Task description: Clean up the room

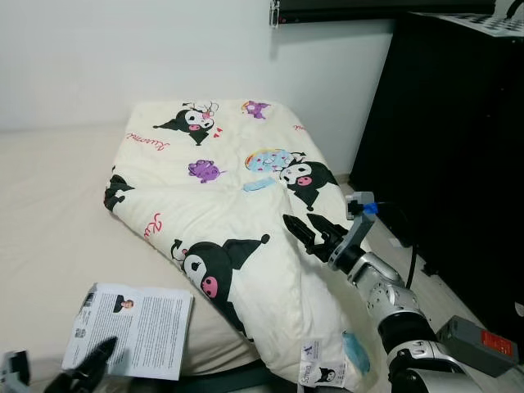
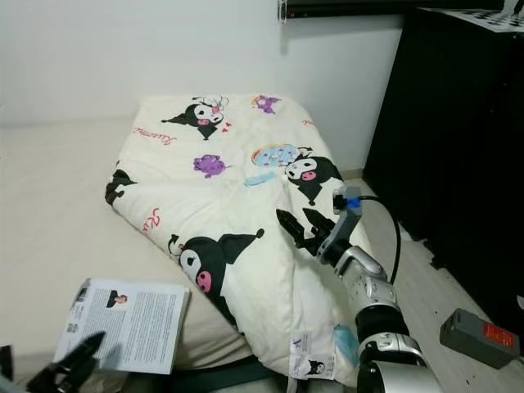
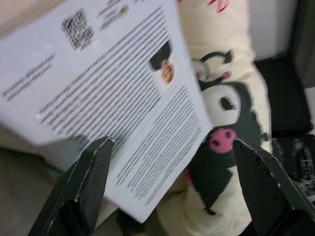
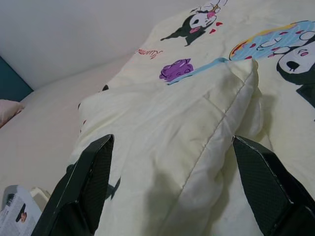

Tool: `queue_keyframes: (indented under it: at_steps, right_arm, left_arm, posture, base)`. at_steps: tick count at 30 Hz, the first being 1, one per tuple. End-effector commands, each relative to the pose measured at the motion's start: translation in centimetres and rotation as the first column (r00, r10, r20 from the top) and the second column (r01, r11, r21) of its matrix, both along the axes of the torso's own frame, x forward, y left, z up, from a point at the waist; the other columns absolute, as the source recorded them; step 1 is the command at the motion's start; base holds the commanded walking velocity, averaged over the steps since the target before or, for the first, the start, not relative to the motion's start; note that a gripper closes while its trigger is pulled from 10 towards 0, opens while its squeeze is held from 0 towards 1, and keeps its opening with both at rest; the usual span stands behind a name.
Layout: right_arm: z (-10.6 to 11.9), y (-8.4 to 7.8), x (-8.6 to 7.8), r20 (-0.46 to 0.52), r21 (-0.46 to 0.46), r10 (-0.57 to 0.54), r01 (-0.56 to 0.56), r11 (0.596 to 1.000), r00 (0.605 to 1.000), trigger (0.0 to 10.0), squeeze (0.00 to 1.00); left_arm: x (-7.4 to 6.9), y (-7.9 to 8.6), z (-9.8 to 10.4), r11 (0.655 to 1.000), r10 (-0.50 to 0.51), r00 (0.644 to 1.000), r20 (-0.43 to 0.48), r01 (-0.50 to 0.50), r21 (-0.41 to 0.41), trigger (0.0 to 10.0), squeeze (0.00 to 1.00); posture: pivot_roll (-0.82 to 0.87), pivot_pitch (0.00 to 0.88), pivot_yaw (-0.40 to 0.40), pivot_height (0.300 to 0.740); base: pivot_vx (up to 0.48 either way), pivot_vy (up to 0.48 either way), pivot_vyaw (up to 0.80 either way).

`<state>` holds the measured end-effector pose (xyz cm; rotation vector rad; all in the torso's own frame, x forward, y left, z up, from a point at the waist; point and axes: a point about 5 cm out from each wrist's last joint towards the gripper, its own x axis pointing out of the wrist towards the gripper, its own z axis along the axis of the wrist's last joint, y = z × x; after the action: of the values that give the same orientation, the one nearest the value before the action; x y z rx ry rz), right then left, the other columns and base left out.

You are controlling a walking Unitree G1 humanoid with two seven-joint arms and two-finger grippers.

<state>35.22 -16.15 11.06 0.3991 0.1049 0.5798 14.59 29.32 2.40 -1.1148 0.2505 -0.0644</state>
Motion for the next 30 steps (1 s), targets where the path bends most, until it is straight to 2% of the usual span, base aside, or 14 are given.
queue_keyframes:
  at_steps: [1,10,15,17,18,19,20,22,23,27,30]
  right_arm:
    - [-0.2,0.0,-0.1,-0.010,-0.012,0.002,-0.003,1.000,1.000,10.0,0.00]
    - [-0.1,-0.1,0.0,-0.009,-0.016,0.001,-0.001,1.000,1.000,10.0,0.00]
    - [-0.2,-0.1,0.0,-0.014,-0.018,0.003,-0.003,1.000,1.000,10.0,0.00]
    - [-0.2,-0.1,0.0,-0.014,-0.018,0.003,-0.003,1.000,1.000,10.0,0.00]
    - [-0.2,-0.1,0.0,-0.014,-0.019,0.002,-0.002,1.000,1.000,10.0,0.00]
    - [-0.2,-0.2,0.0,-0.014,-0.020,0.000,0.000,1.000,1.000,10.0,0.00]
    - [-0.2,-0.2,0.0,-0.014,-0.020,0.000,0.000,1.000,1.000,10.0,0.00]
    - [-0.1,-0.2,0.1,-0.015,-0.021,-0.003,0.003,1.000,1.000,10.0,0.00]
    - [-0.1,-0.1,0.1,-0.015,-0.021,-0.004,0.003,1.000,1.000,10.0,0.00]
    - [-0.1,-0.1,0.1,-0.015,-0.020,-0.003,0.003,1.000,1.000,10.0,0.00]
    - [-0.2,0.0,0.0,-0.015,-0.019,-0.003,0.003,1.000,1.000,10.0,0.00]
  left_arm:
    - [-0.4,-0.5,-0.4,0.999,0.004,1.000,0.021,-0.003,-0.044,10.0,0.00]
    - [-0.9,-1.0,-1.7,0.999,-0.004,0.999,-0.035,0.003,-0.036,10.0,0.00]
    - [-2.0,-0.3,-2.0,0.999,-0.050,0.995,-0.086,0.050,-0.004,10.0,0.00]
    - [-2.0,-0.3,-2.0,0.999,-0.050,0.995,-0.086,0.050,-0.004,10.0,0.00]
    - [-2.4,-0.4,-1.6,0.995,-0.094,0.991,-0.094,0.095,0.009,10.0,0.00]
    - [-3.1,-1.0,-1.5,0.981,-0.185,0.975,-0.120,0.191,0.037,10.0,0.00]
    - [-3.1,-1.0,-1.5,0.981,-0.185,0.975,-0.120,0.191,0.037,10.0,0.00]
    - [-3.9,-1.9,-1.5,0.948,-0.299,0.940,-0.166,0.313,0.064,10.0,0.00]
    - [-4.1,-2.1,-1.8,0.940,-0.319,0.928,-0.193,0.335,0.059,10.0,0.00]
    - [-4.1,-2.3,-2.2,0.939,-0.322,0.924,-0.207,0.340,0.058,10.0,0.00]
    - [-2.7,-2.5,-3.5,0.961,-0.249,0.941,-0.231,0.270,0.065,10.0,0.00]
  posture:
    - [0.00,0.000,-0.049,0.495]
    - [0.00,0.000,-0.050,0.495]
    - [0.00,0.000,-0.054,0.495]
    - [0.00,0.000,-0.054,0.495]
    - [0.00,0.000,-0.054,0.495]
    - [0.00,0.000,-0.054,0.495]
    - [0.00,0.000,-0.054,0.495]
    - [0.01,0.000,-0.053,0.495]
    - [0.01,0.000,-0.052,0.495]
    - [0.01,0.000,-0.052,0.495]
    - [0.00,0.000,-0.049,0.495]
  base:
    - [0.000,0.000,0.00]
    - [0.000,0.000,0.00]
    - [0.000,0.000,0.00]
    - [0.000,0.000,0.00]
    - [0.000,0.000,0.00]
    - [0.000,0.000,0.00]
    - [0.000,0.000,0.00]
    - [0.000,0.000,0.00]
    - [0.000,0.000,0.00]
    - [0.000,0.000,0.00]
    - [0.000,0.000,0.00]
